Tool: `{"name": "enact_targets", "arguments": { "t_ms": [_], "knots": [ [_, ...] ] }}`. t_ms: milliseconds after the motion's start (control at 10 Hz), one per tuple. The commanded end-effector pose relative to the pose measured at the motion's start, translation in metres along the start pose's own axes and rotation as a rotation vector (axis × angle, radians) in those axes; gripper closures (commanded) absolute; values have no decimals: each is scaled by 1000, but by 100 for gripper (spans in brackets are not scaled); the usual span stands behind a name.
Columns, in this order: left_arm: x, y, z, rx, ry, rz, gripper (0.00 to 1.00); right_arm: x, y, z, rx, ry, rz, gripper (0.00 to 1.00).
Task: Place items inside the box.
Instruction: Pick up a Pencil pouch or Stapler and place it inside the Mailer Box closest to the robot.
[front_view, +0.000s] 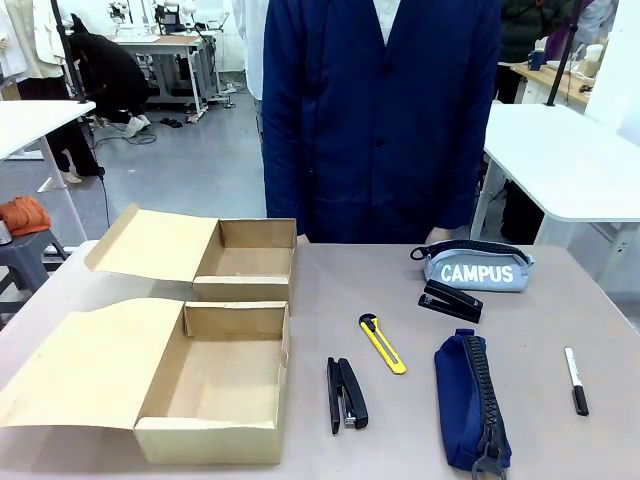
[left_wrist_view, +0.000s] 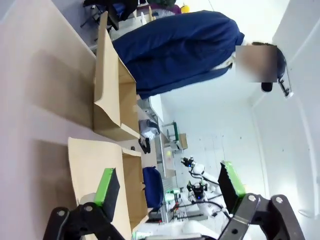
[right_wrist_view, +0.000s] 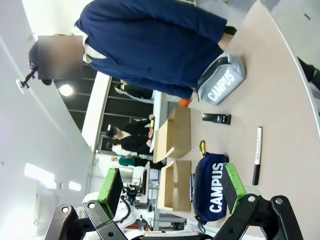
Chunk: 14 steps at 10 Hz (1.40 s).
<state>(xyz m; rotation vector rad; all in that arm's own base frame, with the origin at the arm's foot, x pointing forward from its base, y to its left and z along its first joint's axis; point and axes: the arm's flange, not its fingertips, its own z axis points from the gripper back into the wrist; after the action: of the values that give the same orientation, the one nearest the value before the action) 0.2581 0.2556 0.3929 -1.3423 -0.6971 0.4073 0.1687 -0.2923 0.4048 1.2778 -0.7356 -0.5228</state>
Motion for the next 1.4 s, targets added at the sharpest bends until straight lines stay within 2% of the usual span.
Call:
{"name": "enact_targets", "arguments": {
  "t_ms": [0,300,600,700,800,900,1000,1100,1300],
  "knots": [
    [-5,-7,6,-4,-17,-37,0,-2,5,3,1,-9,33,0],
    [-5,-7,6,-4,-17,-37,0,-2,1,1,-5,8,1,0],
    [-5,-7,6,-4,-17,-37,0,-52,43,-120,-290,359,286,0],
    [-5,-7,6,-4,-17,-37,0,-65,49,-140,-448,402,368,0],
    [-5,-7,6,-4,-17,-37,0,-44,54,-113,-318,339,323,0],
    [-5,-7,6,-4,-17,-37,0,-6,36,-46,-71,248,109,0],
    [-5,-7,6,-4,-17,-37,0,-5,13,3,-75,286,63,0],
    [-5,-7,6,-4,-17,-37,0,-13,-5,42,-49,262,33,0],
    [-5,-7,6,-4,-17,-37,0,-26,-28,71,-33,217,2,0]
  ]
}}
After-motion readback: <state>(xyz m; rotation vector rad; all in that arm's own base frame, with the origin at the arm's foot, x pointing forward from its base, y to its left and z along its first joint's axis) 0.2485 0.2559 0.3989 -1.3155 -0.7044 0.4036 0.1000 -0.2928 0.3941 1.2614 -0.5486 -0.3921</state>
